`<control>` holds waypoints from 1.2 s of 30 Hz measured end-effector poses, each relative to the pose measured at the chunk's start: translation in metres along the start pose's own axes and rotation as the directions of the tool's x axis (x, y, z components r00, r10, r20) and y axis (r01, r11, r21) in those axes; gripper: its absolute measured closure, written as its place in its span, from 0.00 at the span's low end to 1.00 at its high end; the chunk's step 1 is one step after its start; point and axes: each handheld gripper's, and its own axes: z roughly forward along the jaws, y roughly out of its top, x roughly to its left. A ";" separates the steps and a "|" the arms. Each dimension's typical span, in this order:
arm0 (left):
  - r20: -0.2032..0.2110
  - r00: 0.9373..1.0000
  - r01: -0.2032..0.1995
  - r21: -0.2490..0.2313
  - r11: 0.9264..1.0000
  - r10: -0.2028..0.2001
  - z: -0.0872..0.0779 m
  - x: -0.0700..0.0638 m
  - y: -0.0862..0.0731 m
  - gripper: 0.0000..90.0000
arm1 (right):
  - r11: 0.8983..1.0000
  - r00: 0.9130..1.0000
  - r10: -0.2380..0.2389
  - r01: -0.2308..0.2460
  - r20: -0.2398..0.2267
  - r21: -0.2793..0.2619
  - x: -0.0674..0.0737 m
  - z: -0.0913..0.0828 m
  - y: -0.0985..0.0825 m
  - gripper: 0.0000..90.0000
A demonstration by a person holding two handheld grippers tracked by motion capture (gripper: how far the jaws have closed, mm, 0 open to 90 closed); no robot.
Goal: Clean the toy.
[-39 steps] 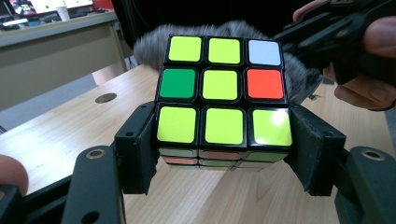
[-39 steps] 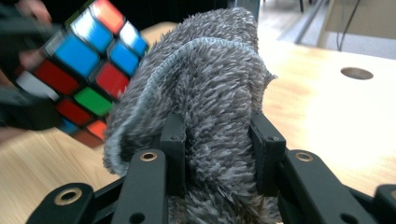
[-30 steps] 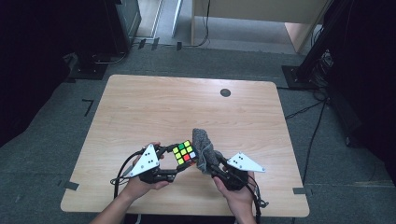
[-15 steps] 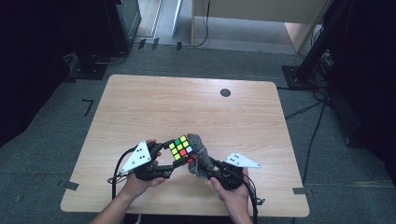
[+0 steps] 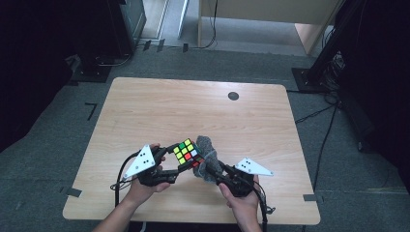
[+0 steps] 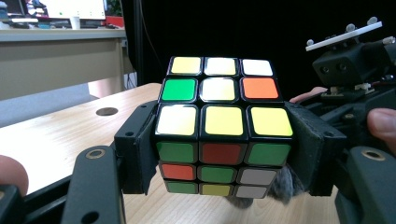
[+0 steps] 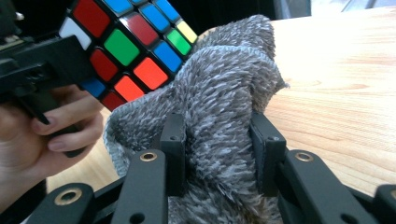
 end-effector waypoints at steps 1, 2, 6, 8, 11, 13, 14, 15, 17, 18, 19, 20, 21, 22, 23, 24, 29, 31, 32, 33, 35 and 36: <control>0.001 1.000 -0.002 0.001 1.000 0.002 0.001 0.000 0.000 0.38 | 1.000 1.000 -0.006 0.007 -0.014 0.012 0.002 0.002 -0.002 0.72; 0.004 1.000 -0.001 0.003 1.000 0.000 0.001 -0.001 0.000 0.38 | 0.999 0.999 -0.016 0.016 -0.030 0.028 0.005 0.006 -0.004 0.72; -0.003 1.000 -0.009 0.006 1.000 0.009 0.001 0.000 0.000 0.38 | 0.992 0.994 -0.089 0.093 -0.058 0.082 0.018 0.016 -0.010 0.72; -0.010 1.000 -0.003 -0.002 1.000 0.003 -0.001 0.002 0.000 0.38 | 0.992 0.994 -0.105 0.107 -0.038 0.070 0.016 0.013 -0.007 0.72; -0.014 1.000 -0.001 -0.005 1.000 0.001 -0.002 0.004 0.001 0.38 | 0.999 0.999 -0.051 0.051 0.009 -0.001 0.007 0.002 -0.001 0.72; -0.013 1.000 0.001 -0.002 1.000 -0.001 -0.001 0.004 0.000 0.38 | 0.999 0.999 -0.044 0.044 0.009 -0.030 0.006 -0.002 0.001 0.72; -0.015 1.000 0.003 0.000 1.000 -0.003 -0.001 0.004 0.000 0.38 | 0.998 0.999 -0.048 0.048 -0.002 -0.029 0.007 -0.002 0.001 0.73; -0.015 1.000 0.010 -0.001 1.000 -0.010 -0.001 0.005 -0.001 0.38 | 0.999 0.999 -0.051 0.050 -0.017 -0.018 0.009 0.001 0.000 0.73; -0.018 1.000 0.011 -0.002 1.000 -0.011 -0.001 0.005 -0.001 0.38 | 0.998 0.997 -0.067 0.067 -0.043 0.013 0.014 0.007 -0.004 0.73; -0.021 1.000 0.009 -0.002 1.000 -0.009 -0.002 0.005 0.000 0.38 | 0.997 0.996 -0.072 0.074 -0.060 0.029 0.015 0.010 -0.005 0.72; -0.024 1.000 0.006 -0.002 1.000 -0.006 -0.003 0.005 0.000 0.38 | 0.996 0.994 -0.080 0.083 -0.079 0.044 0.016 0.012 -0.006 0.72; -0.026 1.000 0.003 -0.004 1.000 -0.003 -0.003 0.005 0.001 0.38 | 0.994 0.992 -0.091 0.095 -0.082 0.053 0.017 0.013 -0.007 0.72; -0.026 1.000 0.003 -0.007 1.000 -0.003 -0.004 0.005 0.002 0.38 | 0.993 0.992 -0.105 0.108 -0.067 0.050 0.017 0.012 -0.006 0.72; -0.026 1.000 0.002 -0.012 1.000 -0.003 -0.005 0.004 0.003 0.38 | 0.993 0.993 -0.112 0.113 -0.046 0.041 0.016 0.010 -0.004 0.72; -0.025 1.000 -0.001 -0.014 1.000 0.001 -0.006 0.004 0.003 0.38 | 0.995 0.995 -0.102 0.103 -0.022 0.020 0.014 0.006 -0.002 0.72; -0.023 1.000 -0.001 -0.017 1.000 0.000 -0.006 0.004 0.004 0.38 | 0.997 0.997 -0.080 0.080 -0.004 -0.011 0.011 0.002 0.001 0.73; -0.009 1.000 0.003 -0.011 1.000 -0.003 -0.002 0.003 0.002 0.38 | 0.996 0.996 -0.087 0.087 0.010 -0.027 0.013 -0.001 0.001 0.73; -0.009 1.000 -0.001 -0.004 1.000 0.001 -0.001 0.003 0.001 0.38 | 0.995 0.995 -0.101 0.101 -0.004 -0.005 0.018 0.004 -0.003 0.73; -0.010 1.000 -0.001 -0.002 1.000 0.001 -0.001 0.003 0.001 0.38 | 0.995 0.994 -0.104 0.104 -0.016 0.008 0.020 0.007 -0.005 0.73; -0.013 1.000 -0.001 -0.001 1.000 0.001 -0.001 0.003 0.001 0.38 | 0.994 0.994 -0.108 0.109 -0.028 0.018 0.022 0.009 -0.007 0.73; -0.017 1.000 -0.002 0.000 1.000 0.002 -0.001 0.004 0.001 0.38 | 0.990 0.990 -0.129 0.132 -0.051 0.044 0.024 0.012 -0.009 0.72; -0.019 1.000 -0.002 -0.001 1.000 0.002 -0.002 0.004 0.001 0.38 | 0.988 0.989 -0.142 0.145 -0.049 0.054 0.024 0.013 -0.008 0.72</control>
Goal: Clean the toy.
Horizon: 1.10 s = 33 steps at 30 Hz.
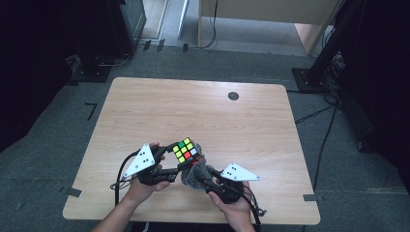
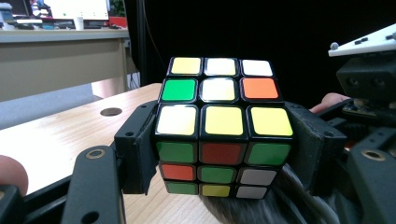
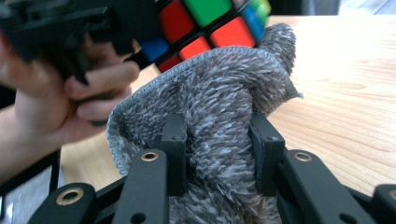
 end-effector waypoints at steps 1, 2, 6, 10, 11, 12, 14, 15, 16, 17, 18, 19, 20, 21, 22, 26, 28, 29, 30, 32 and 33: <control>0.000 1.000 0.003 -0.002 1.000 -0.003 0.000 0.000 0.000 0.38 | 1.000 1.000 -0.008 0.008 0.013 0.007 -0.001 -0.001 0.002 0.72; 0.002 1.000 0.004 -0.001 1.000 -0.004 0.000 0.001 0.000 0.38 | 1.000 1.000 -0.001 0.001 0.025 0.006 -0.004 -0.004 0.004 0.72; 0.007 1.000 0.005 0.003 1.000 -0.005 0.001 0.000 -0.001 0.38 | 0.996 0.995 0.068 -0.064 0.068 -0.055 -0.018 -0.019 0.010 0.72; 0.011 1.000 0.008 0.008 1.000 -0.008 0.004 -0.001 -0.002 0.38 | 0.997 0.996 0.058 -0.055 0.061 -0.049 -0.016 -0.017 0.009 0.72; 0.012 1.000 0.009 0.012 1.000 -0.009 0.004 -0.001 -0.003 0.38 | 0.998 0.997 0.052 -0.050 0.056 -0.037 -0.014 -0.014 0.008 0.72; 0.009 1.000 0.010 0.015 1.000 -0.011 0.004 0.000 -0.004 0.38 | 0.998 0.997 0.052 -0.051 0.048 -0.027 -0.012 -0.012 0.007 0.72; 0.000 1.000 0.009 0.020 1.000 -0.009 0.003 0.001 -0.004 0.38 | 0.998 0.998 0.057 -0.057 0.027 0.003 -0.009 -0.006 0.003 0.72; -0.005 1.000 0.007 0.021 1.000 -0.007 0.003 0.002 -0.004 0.38 | 0.998 0.998 0.059 -0.059 0.008 0.022 -0.008 -0.003 0.002 0.72; -0.009 1.000 0.008 0.020 1.000 -0.008 0.003 0.002 -0.004 0.38 | 0.998 0.998 0.058 -0.058 -0.008 0.040 -0.006 0.000 0.001 0.71; -0.010 1.000 0.009 0.018 1.000 -0.009 0.002 0.002 -0.004 0.38 | 0.997 0.999 0.046 -0.046 -0.008 0.055 -0.005 0.002 0.000 0.71; -0.012 1.000 0.008 0.018 1.000 -0.007 0.002 0.003 -0.004 0.38 | 0.998 0.999 0.033 -0.033 0.006 0.062 -0.004 0.003 0.000 0.71; -0.016 1.000 0.005 0.020 1.000 -0.005 0.002 0.003 -0.004 0.38 | 0.998 0.999 0.029 -0.030 0.026 0.058 -0.004 0.002 0.001 0.72; -0.016 1.000 0.004 0.020 1.000 -0.003 0.002 0.002 -0.005 0.38 | 0.998 0.998 0.038 -0.040 0.043 0.046 -0.006 0.000 0.002 0.72; -0.015 1.000 0.004 0.022 1.000 -0.004 0.002 0.002 -0.005 0.38 | 0.998 0.997 0.057 -0.059 0.060 0.028 -0.010 -0.003 0.003 0.72; -0.012 1.000 0.004 0.023 1.000 -0.004 0.002 0.002 -0.005 0.38 | 0.996 0.994 0.084 -0.085 0.075 0.009 -0.013 -0.006 0.004 0.72; -0.003 1.000 0.008 0.019 1.000 -0.008 0.005 -0.001 -0.005 0.38 | 0.996 0.995 0.088 -0.088 0.053 -0.008 -0.011 -0.007 0.004 0.72; -0.006 1.000 0.007 0.019 1.000 -0.007 0.004 0.000 -0.005 0.38 | 0.998 0.998 0.063 -0.063 0.018 0.016 -0.005 -0.001 0.002 0.72; -0.009 1.000 0.008 0.018 1.000 -0.008 0.004 0.000 -0.005 0.38 | 0.998 0.999 0.049 -0.049 0.005 0.028 -0.002 0.002 0.000 0.72; -0.011 1.000 0.007 0.018 1.000 -0.007 0.003 0.001 -0.005 0.38 | 0.999 0.999 0.038 -0.038 -0.002 0.038 0.000 0.004 0.000 0.72; -0.017 1.000 0.011 0.013 1.000 -0.010 0.001 0.002 -0.004 0.38 | 0.999 1.000 0.030 -0.031 0.007 0.042 -0.001 0.004 0.000 0.71; -0.018 1.000 0.013 0.011 1.000 -0.012 0.001 0.003 -0.004 0.38 | 0.999 0.999 0.036 -0.037 0.018 0.034 -0.003 0.002 0.002 0.71</control>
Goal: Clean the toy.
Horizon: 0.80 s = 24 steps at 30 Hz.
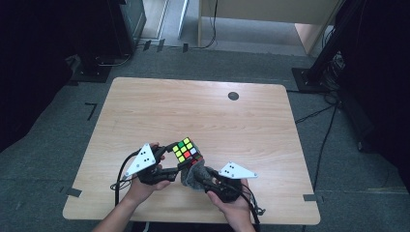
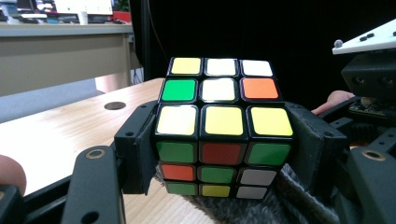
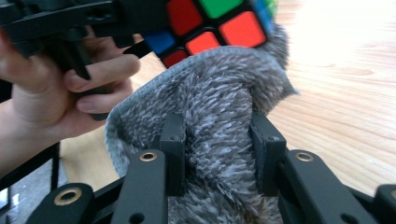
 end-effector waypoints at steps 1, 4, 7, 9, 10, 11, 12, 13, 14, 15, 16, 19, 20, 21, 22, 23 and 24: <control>-0.001 1.000 0.001 -0.001 1.000 -0.001 0.000 0.000 0.000 0.38 | 1.000 1.000 0.009 -0.009 0.017 -0.013 -0.003 -0.004 0.002 0.71; 0.004 1.000 0.002 -0.004 1.000 -0.002 0.000 0.000 0.000 0.38 | 0.996 0.996 0.053 -0.048 0.066 -0.078 -0.012 -0.016 0.006 0.72; 0.010 1.000 0.002 -0.001 1.000 -0.002 0.002 -0.001 0.000 0.38 | 0.996 0.998 0.045 -0.042 0.038 -0.078 -0.011 -0.015 0.005 0.71; 0.010 1.000 -0.001 0.000 1.000 0.001 0.002 -0.002 0.000 0.38 | 0.999 1.000 0.023 -0.023 0.005 -0.042 -0.004 -0.006 0.001 0.71; 0.007 1.000 -0.004 0.002 1.000 0.004 0.002 -0.002 0.000 0.38 | 1.000 1.000 0.010 -0.010 -0.016 -0.023 -0.001 -0.001 -0.001 0.71; 0.005 1.000 -0.004 0.003 1.000 0.004 0.001 -0.002 0.000 0.38 | 1.000 1.000 -0.007 0.007 -0.026 -0.004 0.002 0.002 -0.002 0.71; 0.004 1.000 -0.004 0.003 1.000 0.004 0.001 -0.001 0.000 0.38 | 1.000 0.999 -0.024 0.025 -0.024 0.008 0.004 0.005 -0.003 0.71; 0.002 1.000 -0.003 0.001 1.000 0.003 0.000 -0.001 0.000 0.38 | 0.999 0.999 -0.032 0.032 -0.016 0.010 0.005 0.005 -0.003 0.71; 0.001 1.000 0.001 -0.003 1.000 -0.001 -0.001 -0.001 0.000 0.38 | 1.000 1.000 -0.029 0.029 -0.004 0.005 0.004 0.004 -0.002 0.71; 0.002 1.000 0.001 -0.005 1.000 -0.001 -0.001 0.000 0.001 0.38 | 1.000 1.000 -0.016 0.016 0.015 -0.009 0.001 0.001 -0.001 0.71; 0.003 1.000 0.000 -0.007 1.000 0.000 -0.002 0.000 0.001 0.38 | 1.000 0.999 0.006 -0.005 0.041 -0.027 -0.003 -0.003 0.001 0.71; 0.013 1.000 0.002 -0.005 1.000 -0.002 0.000 -0.002 0.001 0.38 | 0.995 0.995 0.065 -0.059 0.075 -0.084 -0.012 -0.012 0.002 0.72; 0.016 1.000 0.000 -0.002 1.000 0.000 0.001 -0.003 0.001 0.38 | 0.994 0.996 0.066 -0.060 0.059 -0.092 -0.012 -0.012 0.002 0.72; 0.016 1.000 -0.004 0.000 1.000 0.004 0.002 -0.003 0.000 0.38 | 0.995 0.998 0.049 -0.045 0.044 -0.091 -0.009 -0.011 0.002 0.72; 0.016 1.000 -0.002 0.000 1.000 0.002 0.002 -0.003 0.000 0.38 | 0.997 0.999 0.024 -0.021 0.040 -0.080 -0.006 -0.008 0.002 0.72; 0.016 1.000 0.000 -0.001 1.000 0.000 0.002 -0.002 0.000 0.38 | 0.998 0.999 0.006 -0.004 0.032 -0.064 -0.003 -0.005 0.001 0.72; 0.012 1.000 0.001 -0.002 1.000 -0.001 0.001 -0.002 0.000 0.38 | 0.999 1.000 -0.005 0.005 0.009 -0.050 -0.001 -0.002 -0.001 0.72</control>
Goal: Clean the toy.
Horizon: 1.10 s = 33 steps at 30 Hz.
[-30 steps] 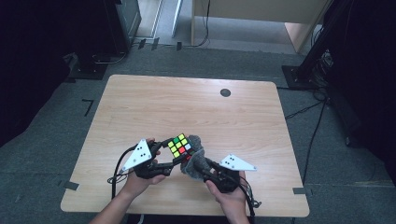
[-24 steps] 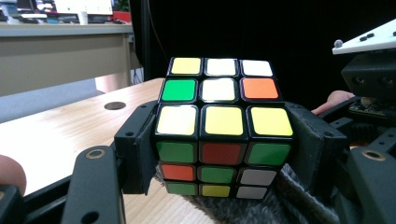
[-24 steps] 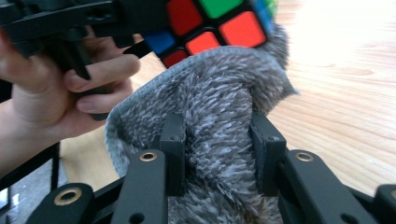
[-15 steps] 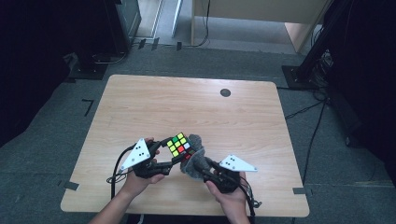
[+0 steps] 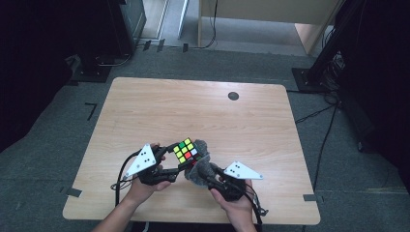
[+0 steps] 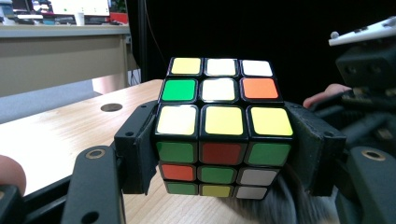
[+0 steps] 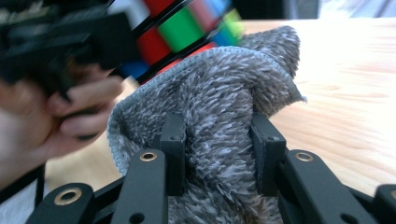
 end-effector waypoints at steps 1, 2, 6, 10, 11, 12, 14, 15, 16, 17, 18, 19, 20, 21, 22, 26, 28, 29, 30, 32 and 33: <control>-0.004 1.000 0.003 -0.003 1.000 -0.003 -0.001 0.001 0.000 0.38 | 1.000 1.000 -0.005 0.005 -0.023 0.016 0.002 0.003 -0.001 0.71; -0.006 1.000 0.002 -0.005 1.000 -0.002 -0.002 0.002 0.001 0.38 | 0.999 0.999 -0.015 0.016 -0.035 0.028 0.003 0.004 -0.002 0.71; -0.003 1.000 0.012 -0.015 1.000 -0.012 -0.003 0.002 0.002 0.38 | 1.000 1.000 0.002 -0.002 0.017 -0.005 -0.003 -0.002 0.001 0.71; 0.004 1.000 0.011 -0.006 1.000 -0.011 -0.001 0.001 0.001 0.38 | 1.000 1.000 0.015 -0.014 0.016 -0.028 -0.004 -0.005 0.002 0.71; 0.004 1.000 0.012 -0.006 1.000 -0.012 -0.001 0.000 0.000 0.38 | 1.000 1.000 -0.002 0.002 0.002 -0.014 -0.001 -0.002 0.001 0.71; 0.002 1.000 0.014 -0.006 1.000 -0.014 -0.001 0.001 0.000 0.38 | 1.000 1.000 -0.016 0.016 -0.013 0.000 0.002 0.001 -0.001 0.71; -0.004 1.000 0.014 -0.007 1.000 -0.014 -0.003 0.002 0.001 0.38 | 0.999 0.998 -0.043 0.044 -0.041 0.031 0.007 0.007 -0.003 0.71; -0.007 1.000 0.014 -0.007 1.000 -0.014 -0.003 0.003 0.001 0.38 | 0.998 0.998 -0.054 0.056 -0.038 0.041 0.008 0.008 -0.004 0.71; -0.008 1.000 0.017 -0.010 1.000 -0.017 -0.004 0.003 0.001 0.38 | 0.998 0.998 -0.055 0.056 -0.028 0.041 0.008 0.008 -0.004 0.71; -0.010 1.000 0.020 -0.013 1.000 -0.020 -0.005 0.004 0.001 0.38 | 0.999 0.999 -0.041 0.042 -0.018 0.035 0.005 0.008 -0.003 0.71; -0.010 1.000 0.023 -0.015 1.000 -0.023 -0.006 0.004 0.001 0.38 | 1.000 1.000 -0.018 0.018 0.001 0.021 0.002 0.005 -0.001 0.71; -0.007 1.000 0.027 -0.016 1.000 -0.027 -0.006 0.004 0.001 0.38 | 1.000 1.000 0.003 -0.004 0.020 0.003 -0.002 0.003 0.000 0.71; -0.004 0.999 0.031 -0.015 0.999 -0.031 -0.006 0.004 0.000 0.38 | 1.000 0.999 0.024 -0.023 0.022 -0.017 -0.005 0.001 0.000 0.71; -0.003 1.000 0.029 -0.011 1.000 -0.029 -0.005 0.004 0.000 0.38 | 0.999 0.999 0.031 -0.030 0.015 -0.029 -0.006 -0.001 0.001 0.71; -0.001 1.000 0.027 -0.006 1.000 -0.027 -0.004 0.003 -0.001 0.38 | 0.999 1.000 0.027 -0.027 0.001 -0.031 -0.004 0.000 0.001 0.72; -0.003 1.000 0.026 -0.008 1.000 -0.026 -0.005 0.003 -0.001 0.38 | 0.999 0.998 -0.038 0.039 -0.048 0.021 0.008 0.009 -0.002 0.71; -0.011 1.000 0.020 -0.014 1.000 -0.020 -0.008 0.003 0.000 0.38 | 0.998 0.998 -0.053 0.054 -0.043 0.023 0.009 0.009 -0.002 0.71; -0.013 1.000 0.022 -0.017 1.000 -0.022 -0.009 0.004 0.001 0.38 | 0.999 0.998 -0.047 0.048 -0.033 0.018 0.007 0.007 0.000 0.71; -0.016 1.000 0.024 -0.018 1.000 -0.024 -0.010 0.005 0.001 0.38 | 0.999 0.999 -0.034 0.034 -0.015 0.005 0.003 0.003 0.003 0.72; -0.014 0.999 0.028 -0.017 0.999 -0.028 -0.010 0.005 0.001 0.38 | 0.999 0.999 0.003 -0.002 0.034 -0.034 -0.006 -0.004 0.007 0.72; -0.010 0.999 0.032 -0.015 0.999 -0.032 -0.009 0.005 0.000 0.38 | 0.999 0.998 0.016 -0.013 0.053 -0.047 -0.009 -0.007 0.008 0.72</control>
